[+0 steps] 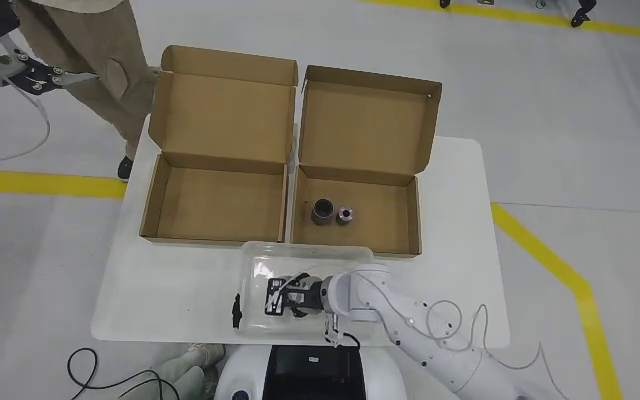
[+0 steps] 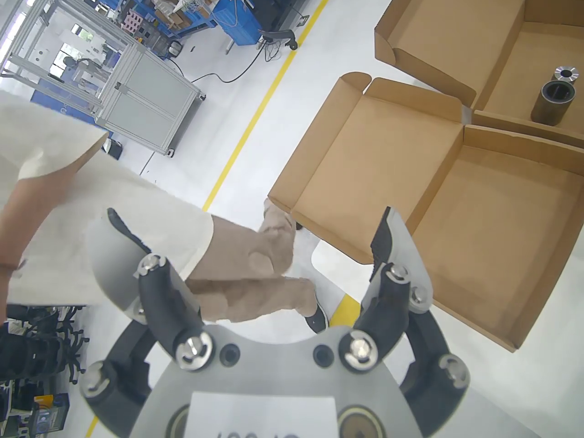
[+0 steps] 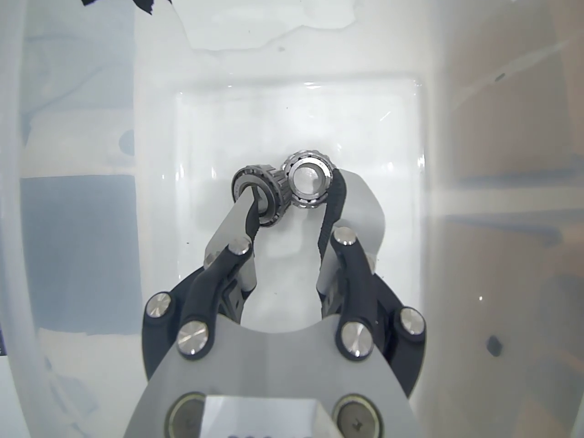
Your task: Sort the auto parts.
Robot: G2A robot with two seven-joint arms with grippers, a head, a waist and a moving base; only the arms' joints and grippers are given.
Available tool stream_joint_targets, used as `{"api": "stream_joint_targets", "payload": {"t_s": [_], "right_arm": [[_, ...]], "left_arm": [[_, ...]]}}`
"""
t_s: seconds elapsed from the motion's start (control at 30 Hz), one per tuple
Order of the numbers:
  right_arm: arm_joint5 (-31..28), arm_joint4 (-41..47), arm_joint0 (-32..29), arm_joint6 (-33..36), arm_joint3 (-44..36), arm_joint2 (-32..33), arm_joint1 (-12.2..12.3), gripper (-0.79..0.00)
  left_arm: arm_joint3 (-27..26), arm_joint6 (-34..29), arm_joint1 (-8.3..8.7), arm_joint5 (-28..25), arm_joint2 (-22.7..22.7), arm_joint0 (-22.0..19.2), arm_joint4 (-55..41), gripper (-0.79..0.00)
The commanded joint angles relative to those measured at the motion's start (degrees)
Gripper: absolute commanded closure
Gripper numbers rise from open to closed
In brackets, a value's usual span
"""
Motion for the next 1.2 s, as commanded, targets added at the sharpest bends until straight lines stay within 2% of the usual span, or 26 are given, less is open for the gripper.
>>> {"api": "stream_joint_targets", "payload": {"t_s": [0.0,0.33,0.57,0.73,0.9,1.17], "right_arm": [[0.4,0.1,0.1,0.0,0.1,0.0,-0.1,0.000],[1.2,-0.5,-1.2,-0.5,-1.9,1.6,0.5,0.000],[1.3,-0.1,-3.5,-5.8,-3.1,4.6,1.6,0.000],[1.1,3.2,-6.2,-11.7,-3.0,8.4,2.6,0.000],[-1.7,5.7,-8.4,-19.8,-3.0,11.7,3.6,0.000],[-6.2,6.5,-8.8,-32.3,-4.1,14.0,4.1,0.000]], "left_arm": [[0.0,0.0,0.00,0.0,0.0,0.0,0.0,-0.785],[0.0,0.0,0.00,0.0,0.0,0.0,0.0,-0.785],[0.0,0.0,0.00,0.0,0.0,0.0,0.0,-0.785],[0.0,0.0,0.00,0.0,0.0,0.0,0.0,-0.785],[0.0,0.0,0.00,0.0,0.0,0.0,0.0,-0.785],[0.0,0.0,0.00,0.0,0.0,0.0,0.0,-0.785]]}}
